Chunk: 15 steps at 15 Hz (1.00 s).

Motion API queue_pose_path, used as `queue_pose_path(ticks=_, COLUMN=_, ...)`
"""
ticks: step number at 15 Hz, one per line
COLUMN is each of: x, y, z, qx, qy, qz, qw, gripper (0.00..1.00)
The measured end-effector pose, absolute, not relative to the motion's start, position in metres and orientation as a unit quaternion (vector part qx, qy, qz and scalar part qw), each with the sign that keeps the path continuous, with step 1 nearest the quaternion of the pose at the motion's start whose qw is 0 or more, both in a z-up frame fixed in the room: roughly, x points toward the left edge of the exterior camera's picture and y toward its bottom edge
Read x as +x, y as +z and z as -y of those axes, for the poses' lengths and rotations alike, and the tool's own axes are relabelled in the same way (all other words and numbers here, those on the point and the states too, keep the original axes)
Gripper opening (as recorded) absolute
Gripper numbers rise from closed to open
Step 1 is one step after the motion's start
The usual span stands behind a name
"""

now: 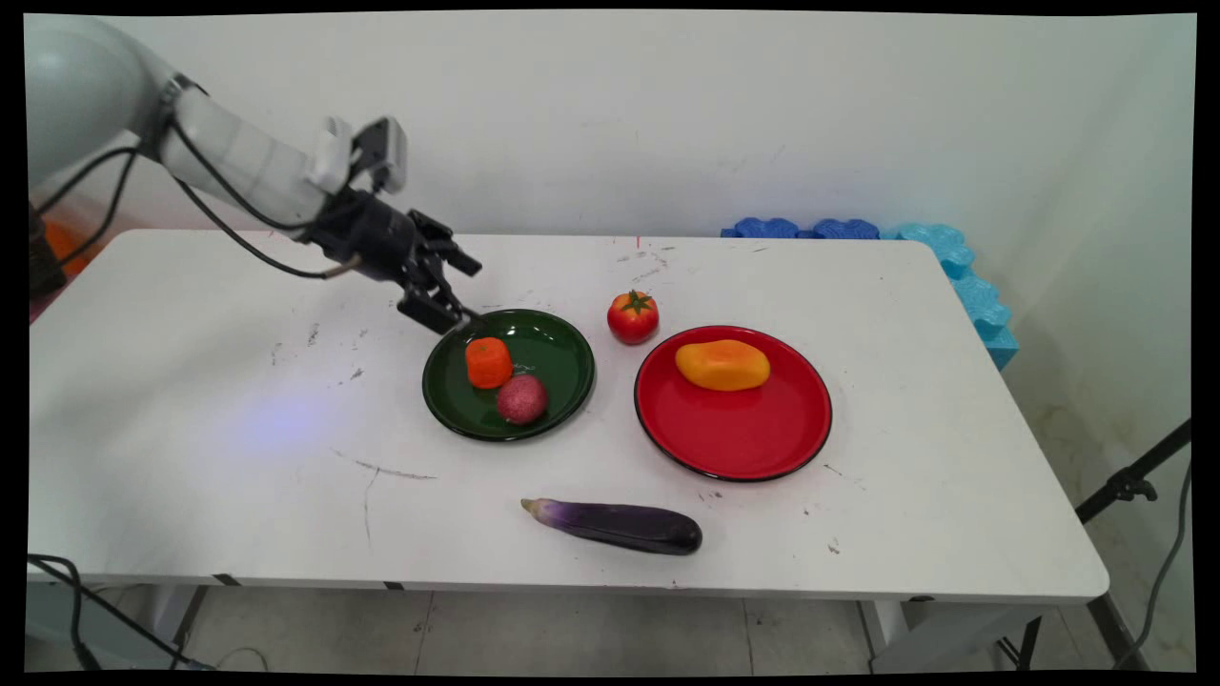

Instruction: Pick up the mandarin from the green plate

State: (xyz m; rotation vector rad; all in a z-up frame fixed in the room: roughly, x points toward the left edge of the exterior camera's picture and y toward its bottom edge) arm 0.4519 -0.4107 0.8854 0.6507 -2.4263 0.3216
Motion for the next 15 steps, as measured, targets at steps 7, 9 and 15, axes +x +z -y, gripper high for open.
queue_pose_path(ticks=7, x=0.445, y=0.841, z=0.429, qx=0.231, qy=0.085, qz=0.934, qw=0.261, gripper=1.00)
queue_pose_path(ticks=9, x=0.444, y=0.832, z=0.432, qx=0.227, qy=0.078, qz=0.937, qw=0.253, gripper=1.00)
queue_pose_path(ticks=15, x=0.443, y=0.815, z=0.440, qx=0.216, qy=0.073, qz=0.944, qw=0.238, gripper=1.00)
